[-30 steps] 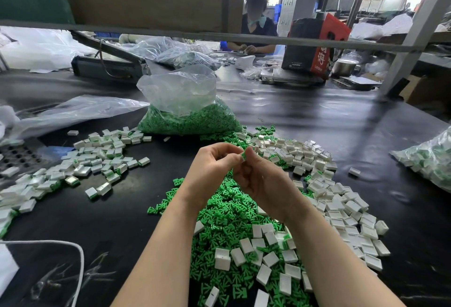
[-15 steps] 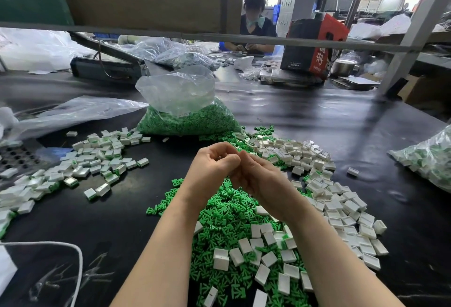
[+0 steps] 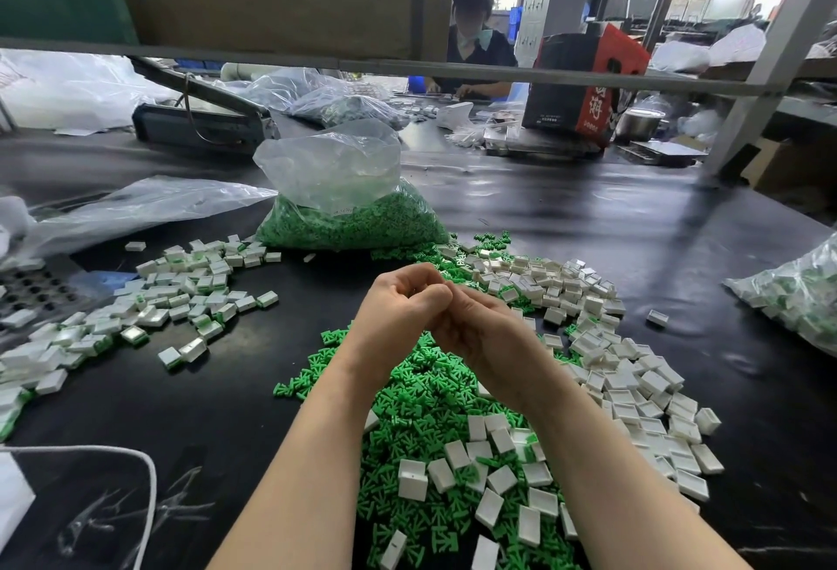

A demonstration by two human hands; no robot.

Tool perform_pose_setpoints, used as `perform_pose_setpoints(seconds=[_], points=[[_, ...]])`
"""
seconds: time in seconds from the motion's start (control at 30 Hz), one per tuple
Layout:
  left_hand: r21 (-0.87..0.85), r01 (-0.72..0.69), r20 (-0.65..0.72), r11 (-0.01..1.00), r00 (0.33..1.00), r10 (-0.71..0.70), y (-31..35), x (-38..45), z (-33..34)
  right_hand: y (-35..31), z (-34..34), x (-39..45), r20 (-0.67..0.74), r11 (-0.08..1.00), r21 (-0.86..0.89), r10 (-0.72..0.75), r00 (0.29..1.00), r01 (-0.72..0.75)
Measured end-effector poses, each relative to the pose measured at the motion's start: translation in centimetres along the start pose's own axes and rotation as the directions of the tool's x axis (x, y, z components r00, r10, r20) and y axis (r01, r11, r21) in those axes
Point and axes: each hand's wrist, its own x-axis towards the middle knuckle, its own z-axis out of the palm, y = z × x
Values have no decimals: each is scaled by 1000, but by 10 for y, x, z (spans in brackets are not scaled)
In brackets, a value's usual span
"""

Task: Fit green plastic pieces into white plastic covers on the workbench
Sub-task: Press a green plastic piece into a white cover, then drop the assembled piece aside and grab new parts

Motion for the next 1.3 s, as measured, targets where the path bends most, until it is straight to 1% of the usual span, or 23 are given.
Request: perform_pose_setpoints(seconds=[0.1, 0.33, 0.47, 0.53, 0.6, 0.67, 0.7, 0.73, 0.8, 0.83, 0.87, 0.93, 1.03, 1.13, 1.2, 1.3], points=[[-6, -5, 6, 1000, 1000, 5, 1, 0, 0, 0, 0, 0, -2, 1000, 29, 5, 1000, -5], [14, 6, 13, 1000, 1000, -6, -1, -1, -1, 1, -1, 0, -3, 999, 28, 16, 1000, -16], [-22, 4, -5, 1000, 1000, -4, 1, -1, 0, 0, 2, 1, -43, 1000, 4, 20, 999, -20], [-73, 21, -14, 997, 1000, -22, 1, -1, 1, -1, 4, 1, -37, 999, -47, 25, 999, -27], [-76, 57, -49, 995, 997, -61, 0, 0, -1, -5, 6, 0, -31, 990, -136, 40, 999, -44], [-74, 133, -136, 988, 980, -142, -4, 2, -9, -8, 7, -1, -84, 959, -273, 53, 995, -74], [-121, 190, -192, 974, 959, -211, -6, 3, -16, -9, 5, -1, -130, 936, -342, 45, 991, -87], [-200, 251, -249, 947, 922, -297, -9, 4, -23, -10, 2, -1, -178, 908, -408, 25, 984, -97], [-405, 330, -351, 853, 805, -479, -14, 6, -42, -10, -8, -3, -264, 836, -536, -37, 964, -115], [-522, 321, -381, 790, 741, -553, -17, 6, -53, -10, -14, -3, -297, 791, -597, -64, 953, -133], [-630, 278, -393, 725, 691, -606, -19, 6, -63, -10, -20, -4, -327, 741, -652, -83, 941, -161], [-775, 162, -394, 611, 632, -667, -23, 5, -82, -10, -31, -4, -376, 615, -754, -117, 919, -230], [-866, 44, -383, 499, 584, -715, -27, 1, -101, -10, -43, -5, -426, 402, -852, -164, 890, -334], [-886, -91, -425, 454, 551, -718, -28, -1, -109, -9, -49, -8, -451, 230, -884, -192, 871, -407], [-872, -216, -481, 440, 547, -685, -26, -3, -110, -8, -51, -9, -448, 156, -893, -210, 869, -423], [-839, -354, -545, 414, 568, -617, -23, -5, -114, -7, -50, -9, -424, 74, -905, -226, 877, -419]])
